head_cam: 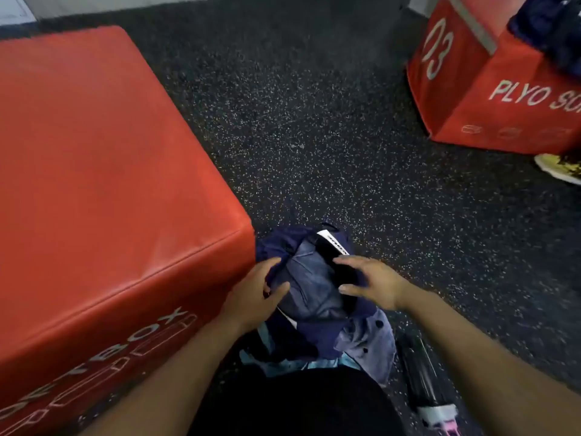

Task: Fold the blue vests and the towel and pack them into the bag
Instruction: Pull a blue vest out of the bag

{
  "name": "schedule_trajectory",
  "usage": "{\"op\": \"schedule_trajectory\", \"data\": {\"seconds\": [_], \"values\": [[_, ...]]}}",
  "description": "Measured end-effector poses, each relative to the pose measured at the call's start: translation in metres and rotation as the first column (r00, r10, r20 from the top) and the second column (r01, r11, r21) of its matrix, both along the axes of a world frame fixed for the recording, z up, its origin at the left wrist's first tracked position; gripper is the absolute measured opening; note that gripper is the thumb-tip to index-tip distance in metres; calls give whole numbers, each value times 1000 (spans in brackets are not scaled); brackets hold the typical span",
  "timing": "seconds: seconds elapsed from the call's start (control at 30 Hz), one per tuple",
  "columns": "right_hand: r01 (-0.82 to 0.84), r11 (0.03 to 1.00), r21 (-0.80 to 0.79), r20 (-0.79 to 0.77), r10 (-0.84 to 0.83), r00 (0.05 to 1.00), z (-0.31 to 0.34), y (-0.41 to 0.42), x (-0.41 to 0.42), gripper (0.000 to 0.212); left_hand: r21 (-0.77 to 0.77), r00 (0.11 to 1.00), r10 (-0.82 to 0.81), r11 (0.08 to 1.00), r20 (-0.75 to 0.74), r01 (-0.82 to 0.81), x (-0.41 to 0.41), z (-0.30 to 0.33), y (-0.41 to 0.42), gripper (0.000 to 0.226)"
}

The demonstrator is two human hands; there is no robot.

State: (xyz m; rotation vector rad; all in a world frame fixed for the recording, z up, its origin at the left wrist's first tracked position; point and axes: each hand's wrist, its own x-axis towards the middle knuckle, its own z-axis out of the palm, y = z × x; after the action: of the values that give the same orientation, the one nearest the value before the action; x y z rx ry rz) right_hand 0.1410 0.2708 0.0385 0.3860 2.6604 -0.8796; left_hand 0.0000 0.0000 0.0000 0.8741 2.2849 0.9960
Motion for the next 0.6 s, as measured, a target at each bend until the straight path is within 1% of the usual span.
{"op": "schedule_trajectory", "data": {"seconds": [0.07, 0.13, 0.17, 0.27, 0.37, 0.5, 0.6], "values": [[-38, 998, 41, 47, 36, 998, -19, 9, -12, 69, -61, 998, 34, 998, 53, -31, -6, -20, 9, 59], [-22, 999, 42, 121, 17, 992, -35, 13, -20, 69, -133, 994, 38, 991, 98, -25, -7, -40, 12, 58], [-18, 999, 39, 135, 13, 991, -45, 16, -23, 69, -150, 993, 39, 988, 112, -22, -6, -50, 14, 58], [-48, 996, 71, 175, 34, 984, -60, 20, -31, 71, -126, 989, 26, 992, 144, -8, -7, -70, 22, 58], [-71, 989, 130, 198, 44, 979, -66, 23, -42, 78, -110, 988, 36, 994, 148, -20, -13, -80, 30, 58], [-128, 972, 197, 211, 86, 974, -74, 28, -46, 91, -117, 994, -50, 991, 93, 61, -10, -83, 37, 58], [-143, 956, 256, 218, 87, 972, -77, 32, -45, 99, -142, 993, -70, 986, 90, 82, -9, -92, 39, 64]]}}
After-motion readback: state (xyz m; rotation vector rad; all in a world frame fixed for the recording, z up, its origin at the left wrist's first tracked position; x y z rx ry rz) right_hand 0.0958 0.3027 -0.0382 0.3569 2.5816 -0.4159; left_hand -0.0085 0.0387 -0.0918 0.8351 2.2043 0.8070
